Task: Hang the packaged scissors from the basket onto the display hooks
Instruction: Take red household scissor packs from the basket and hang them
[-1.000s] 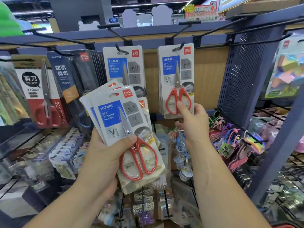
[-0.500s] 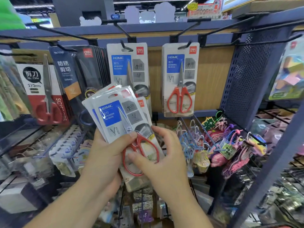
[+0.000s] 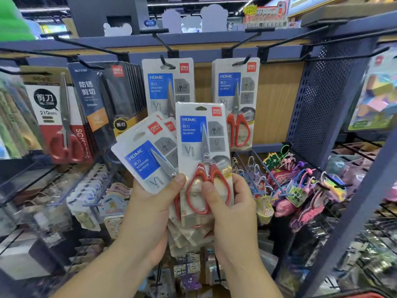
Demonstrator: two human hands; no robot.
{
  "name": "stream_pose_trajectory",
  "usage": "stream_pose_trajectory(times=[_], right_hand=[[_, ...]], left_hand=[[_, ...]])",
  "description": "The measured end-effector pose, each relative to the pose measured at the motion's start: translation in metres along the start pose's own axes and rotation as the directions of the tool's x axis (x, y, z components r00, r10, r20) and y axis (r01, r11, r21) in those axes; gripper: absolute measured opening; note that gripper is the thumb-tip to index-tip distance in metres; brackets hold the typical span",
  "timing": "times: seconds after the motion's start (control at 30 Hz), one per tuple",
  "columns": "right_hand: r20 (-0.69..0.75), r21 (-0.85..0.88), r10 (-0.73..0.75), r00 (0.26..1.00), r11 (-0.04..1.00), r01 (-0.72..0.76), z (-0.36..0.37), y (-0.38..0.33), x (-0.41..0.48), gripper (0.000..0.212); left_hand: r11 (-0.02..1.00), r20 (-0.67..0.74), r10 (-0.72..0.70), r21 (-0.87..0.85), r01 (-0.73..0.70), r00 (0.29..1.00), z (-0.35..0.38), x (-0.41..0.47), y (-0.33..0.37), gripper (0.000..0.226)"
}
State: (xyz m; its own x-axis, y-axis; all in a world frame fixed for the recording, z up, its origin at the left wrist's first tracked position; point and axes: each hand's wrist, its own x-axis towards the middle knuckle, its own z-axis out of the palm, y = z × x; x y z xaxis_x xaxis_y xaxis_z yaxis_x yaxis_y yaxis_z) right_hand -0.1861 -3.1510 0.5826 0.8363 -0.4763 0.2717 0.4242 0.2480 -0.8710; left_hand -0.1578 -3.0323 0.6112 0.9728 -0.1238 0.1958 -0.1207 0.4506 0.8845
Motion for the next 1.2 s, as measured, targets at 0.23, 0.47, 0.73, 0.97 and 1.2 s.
stream_pose_trajectory(times=[0.23,0.47,0.73,0.97,1.2], right_hand=[[0.054,0.387,0.155,0.986,0.907,-0.164,-0.013,-0.004,0.003,0.032],[-0.058,0.179,-0.086,0.995,0.979,0.095,-0.042,-0.022,0.023,0.02],[-0.056,0.081,-0.228,0.972,0.969,0.232,-0.042,-0.055,0.062,0.016],[-0.096,0.014,-0.181,0.979,0.983,0.183,-0.033,-0.051,0.085,0.011],[-0.207,-0.092,-0.068,0.976,0.995,0.05,-0.031,-0.039,0.11,0.035]], left_hand=[[0.998,-0.024,0.026,0.056,-0.025,0.999,-0.004,0.002,0.003,0.053],[0.991,-0.052,0.045,0.131,-0.037,0.998,-0.013,0.008,0.013,0.059],[0.992,-0.058,0.047,0.121,-0.039,0.997,-0.013,0.01,0.018,0.062],[0.99,-0.043,0.046,0.135,-0.04,0.998,-0.012,0.005,0.02,0.06],[0.99,-0.008,0.045,0.135,-0.043,0.999,-0.009,0.002,0.022,0.056]])
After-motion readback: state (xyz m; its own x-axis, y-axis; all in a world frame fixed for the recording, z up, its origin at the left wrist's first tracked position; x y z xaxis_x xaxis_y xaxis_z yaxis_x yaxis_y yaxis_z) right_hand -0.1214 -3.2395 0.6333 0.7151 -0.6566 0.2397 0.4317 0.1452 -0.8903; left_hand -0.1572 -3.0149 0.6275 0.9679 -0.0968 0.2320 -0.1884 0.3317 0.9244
